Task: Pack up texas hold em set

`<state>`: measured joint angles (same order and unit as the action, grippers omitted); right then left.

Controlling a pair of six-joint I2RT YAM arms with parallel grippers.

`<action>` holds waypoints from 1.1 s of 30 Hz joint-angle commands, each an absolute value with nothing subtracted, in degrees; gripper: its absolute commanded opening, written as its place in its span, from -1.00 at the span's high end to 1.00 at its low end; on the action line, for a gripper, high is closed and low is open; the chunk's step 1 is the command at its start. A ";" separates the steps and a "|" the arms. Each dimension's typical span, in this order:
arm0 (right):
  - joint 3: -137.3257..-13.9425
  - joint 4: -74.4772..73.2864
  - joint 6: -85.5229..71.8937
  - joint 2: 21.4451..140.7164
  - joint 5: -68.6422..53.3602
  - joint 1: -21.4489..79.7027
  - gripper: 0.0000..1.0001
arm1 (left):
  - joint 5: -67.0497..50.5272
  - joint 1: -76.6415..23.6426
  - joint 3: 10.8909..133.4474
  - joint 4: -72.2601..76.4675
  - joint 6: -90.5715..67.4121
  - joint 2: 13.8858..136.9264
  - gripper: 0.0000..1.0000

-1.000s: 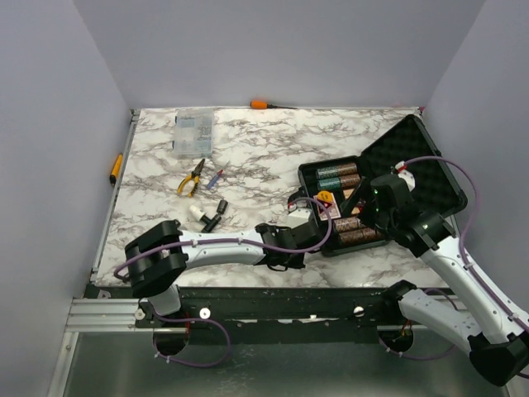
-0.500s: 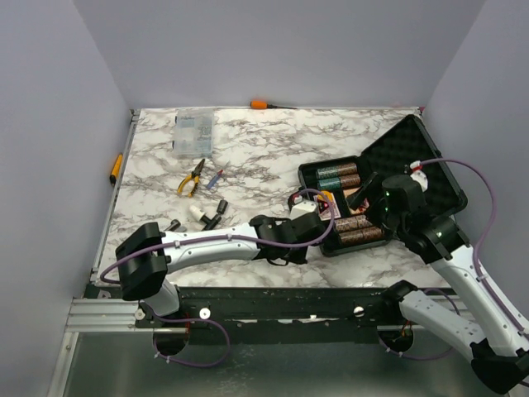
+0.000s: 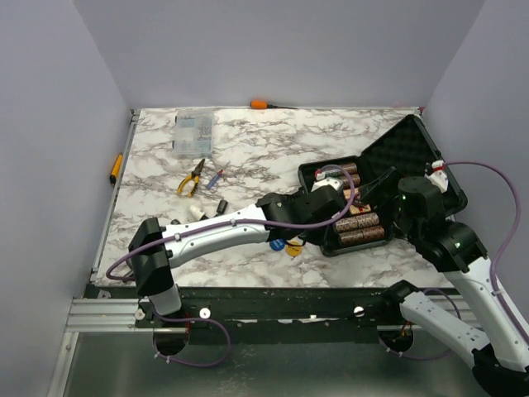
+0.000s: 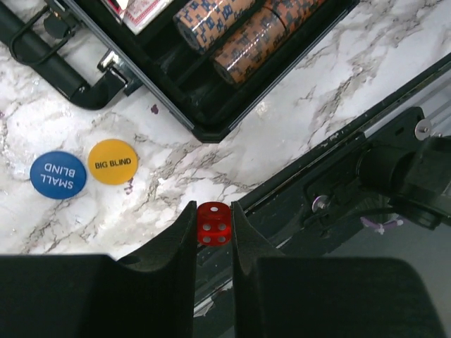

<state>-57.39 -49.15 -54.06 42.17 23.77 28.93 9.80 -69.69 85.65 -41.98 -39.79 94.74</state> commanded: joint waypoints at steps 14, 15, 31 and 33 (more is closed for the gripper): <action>-68.58 -52.76 -46.61 41.92 34.47 29.23 -0.90 | -2.94 -54.47 105.89 -45.52 -37.96 110.56 1.00; -68.56 -52.63 -46.41 41.86 34.48 29.19 -0.90 | -3.45 -53.56 107.43 -45.57 -38.00 111.88 1.00; -66.68 -50.57 -43.33 40.61 34.42 29.22 -0.93 | -9.40 -40.92 128.72 -47.16 -48.21 130.68 1.00; -66.22 -50.25 -42.71 40.27 34.99 29.19 -0.95 | -10.05 -39.74 129.58 -46.28 -49.75 131.78 1.00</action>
